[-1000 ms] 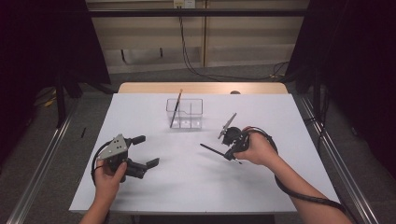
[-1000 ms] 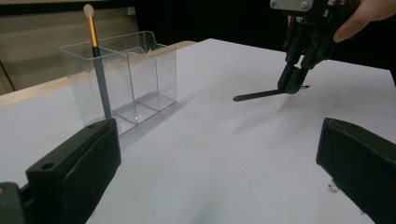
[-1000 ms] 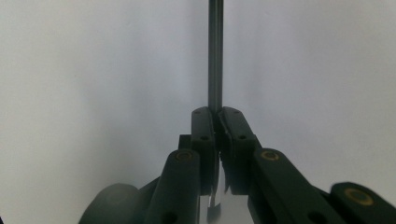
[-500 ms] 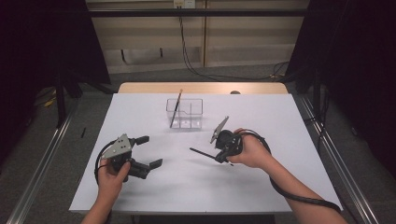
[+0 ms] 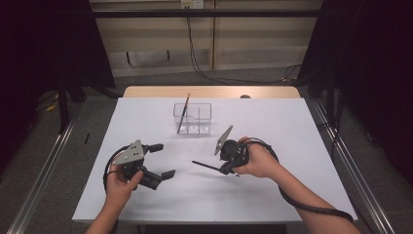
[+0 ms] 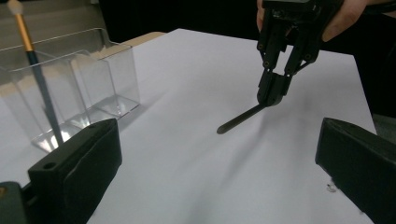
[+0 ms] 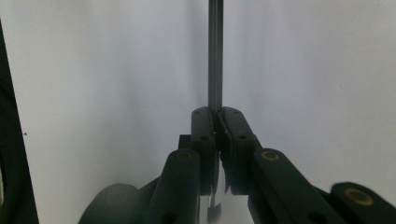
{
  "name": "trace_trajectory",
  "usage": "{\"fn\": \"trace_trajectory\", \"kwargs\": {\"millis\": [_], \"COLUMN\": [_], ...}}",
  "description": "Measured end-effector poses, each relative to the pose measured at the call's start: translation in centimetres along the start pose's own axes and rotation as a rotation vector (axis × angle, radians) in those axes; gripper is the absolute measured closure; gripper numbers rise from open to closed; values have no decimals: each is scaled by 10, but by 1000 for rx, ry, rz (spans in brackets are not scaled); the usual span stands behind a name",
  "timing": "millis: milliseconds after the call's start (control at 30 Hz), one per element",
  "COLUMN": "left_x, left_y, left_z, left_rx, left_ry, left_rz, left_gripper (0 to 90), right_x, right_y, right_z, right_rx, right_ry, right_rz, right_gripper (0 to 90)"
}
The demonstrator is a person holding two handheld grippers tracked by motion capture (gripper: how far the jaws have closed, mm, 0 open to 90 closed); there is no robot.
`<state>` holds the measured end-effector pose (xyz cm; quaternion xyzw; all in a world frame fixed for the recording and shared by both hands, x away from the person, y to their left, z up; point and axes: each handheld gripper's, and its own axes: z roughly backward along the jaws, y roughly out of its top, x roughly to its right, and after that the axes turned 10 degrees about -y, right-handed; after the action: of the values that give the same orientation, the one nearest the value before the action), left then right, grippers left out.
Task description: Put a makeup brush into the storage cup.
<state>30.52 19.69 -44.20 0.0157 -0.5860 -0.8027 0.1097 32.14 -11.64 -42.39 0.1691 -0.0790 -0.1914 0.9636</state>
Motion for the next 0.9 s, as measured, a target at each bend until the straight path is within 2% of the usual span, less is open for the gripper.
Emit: {"fn": "trace_trajectory", "kwargs": {"millis": [100,267,333,467,900], "left_x": [2,3,2,1,-6], "left_y": [6,13,16,23,40], "left_z": [-7,-15,-18,-23,-37], "left_rx": [-26,-48,-65,-78,-195], "left_ry": [-28,-59,-64,-77,-113], "left_rz": [-23,-32,-40,-44,-54], "left_gripper": [7,5,4,2,2], "right_x": [-1,-3,-3,-5,-8], "right_y": [0,0,0,2,4], "right_z": [0,0,1,2,2], "right_rx": [0,-9,-8,-9,-12], "right_ry": [-2,4,3,1,-1], "right_rz": [16,36,52,55,82], "right_gripper": [846,846,846,846,845]}}
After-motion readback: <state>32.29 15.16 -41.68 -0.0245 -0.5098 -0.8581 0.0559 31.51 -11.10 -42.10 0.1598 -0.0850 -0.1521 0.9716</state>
